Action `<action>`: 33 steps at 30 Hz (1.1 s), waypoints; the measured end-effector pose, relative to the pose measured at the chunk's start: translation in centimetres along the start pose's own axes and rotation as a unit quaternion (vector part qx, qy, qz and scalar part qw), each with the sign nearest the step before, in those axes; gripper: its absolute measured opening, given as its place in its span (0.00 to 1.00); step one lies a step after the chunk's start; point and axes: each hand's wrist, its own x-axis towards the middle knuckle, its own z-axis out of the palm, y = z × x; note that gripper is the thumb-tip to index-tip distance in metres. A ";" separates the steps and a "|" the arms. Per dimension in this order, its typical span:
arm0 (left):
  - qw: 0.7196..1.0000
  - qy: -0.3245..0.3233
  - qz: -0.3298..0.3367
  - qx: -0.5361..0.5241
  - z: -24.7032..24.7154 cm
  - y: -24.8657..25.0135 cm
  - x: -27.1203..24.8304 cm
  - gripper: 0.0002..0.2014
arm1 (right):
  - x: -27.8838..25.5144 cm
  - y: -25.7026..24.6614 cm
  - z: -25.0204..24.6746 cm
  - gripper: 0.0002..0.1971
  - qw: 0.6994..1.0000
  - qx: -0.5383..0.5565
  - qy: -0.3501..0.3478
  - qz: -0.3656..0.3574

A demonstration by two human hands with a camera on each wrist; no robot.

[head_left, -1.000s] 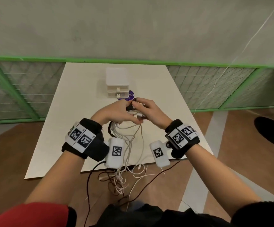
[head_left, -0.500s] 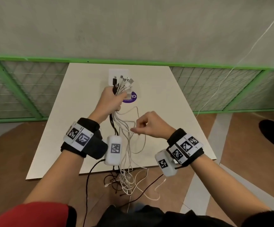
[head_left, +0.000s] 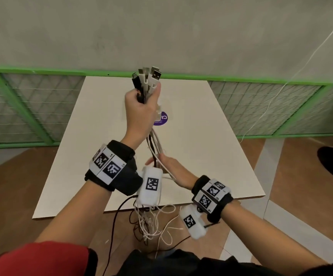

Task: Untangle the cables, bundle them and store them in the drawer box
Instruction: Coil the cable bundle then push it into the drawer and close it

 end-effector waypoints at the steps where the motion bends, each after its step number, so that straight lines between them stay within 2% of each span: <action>1: 1.000 0.005 0.000 0.004 -0.2 0.1 0.2 0.21 | -0.3 0.2 -0.1 0.37 1.000 -0.003 0.000 0.008; 3: 1.000 -0.007 -0.005 0.028 -0.7 0.0 0.5 0.21 | -0.6 0.4 -1.4 0.42 0.999 0.020 0.041 0.002; 5: 0.997 -0.021 -0.003 0.072 -0.7 -0.4 0.3 0.21 | -0.9 -0.2 -2.5 0.41 0.990 0.060 0.107 -0.070; 7: 0.992 -0.028 0.015 0.122 0.0 -0.5 -0.5 0.20 | -0.7 -1.4 -2.1 0.42 0.981 0.020 0.119 -0.153; 9: 0.989 -0.041 0.029 0.142 0.7 -0.6 -1.3 0.20 | 0.0 -2.7 -1.4 0.45 0.978 -0.040 0.107 -0.175; 10: 0.988 -0.048 0.027 0.143 0.9 -0.7 -1.5 0.19 | 0.3 -3.2 -1.1 0.43 0.977 -0.046 0.106 -0.180; 13: 0.993 -0.059 0.001 0.105 0.5 -0.6 -1.4 0.20 | 0.4 -3.8 -1.2 0.21 0.973 -0.028 0.111 -0.199; 15: 0.994 -0.068 -0.003 0.090 0.3 -0.6 -1.3 0.22 | 0.1 -4.0 -1.1 0.17 0.978 0.031 0.082 -0.191; 17: 0.991 -0.085 0.003 0.105 0.3 -0.5 -1.6 0.22 | 0.0 -4.4 -1.2 0.23 0.978 0.070 0.060 -0.186; 19: 0.988 -0.113 -0.006 0.108 0.3 -0.5 -1.5 0.22 | 0.0 -4.9 -1.3 0.26 0.984 -0.002 0.059 -0.166; 21: 0.985 -0.134 -0.021 0.102 -0.1 -0.6 -1.3 0.22 | 0.3 -4.6 -1.5 0.16 0.984 -0.065 0.060 -0.151; 22: 0.986 -0.136 -0.023 0.098 -0.4 -0.5 -1.2 0.22 | 0.5 -4.2 -1.7 0.10 0.985 -0.056 0.066 -0.146; 25: 0.992 -0.104 -0.014 0.062 -0.8 0.1 -1.1 0.22 | 1.2 -2.4 -2.2 0.09 0.980 0.046 0.157 -0.111; 26: 0.996 -0.080 -0.022 0.036 -0.6 0.5 -1.1 0.22 | 1.3 -1.9 -2.0 0.11 0.975 0.053 0.191 -0.097; 28: 0.998 -0.048 -0.040 -0.021 0.2 1.1 -1.1 0.21 | 1.1 -1.4 -0.5 0.19 0.974 0.040 0.212 -0.070; 29: 0.997 -0.046 -0.044 -0.035 0.6 1.2 -1.1 0.21 | 0.8 -1.3 0.3 0.23 0.976 0.048 0.200 -0.063; 31: 0.997 -0.060 -0.046 -0.026 0.8 1.0 -1.4 0.20 | 0.4 -1.0 1.3 0.23 0.983 0.070 0.158 -0.059; 33: 0.995 -0.082 -0.049 -0.002 0.5 0.2 -1.6 0.20 | 0.1 -1.0 0.4 0.15 0.991 0.048 0.111 -0.053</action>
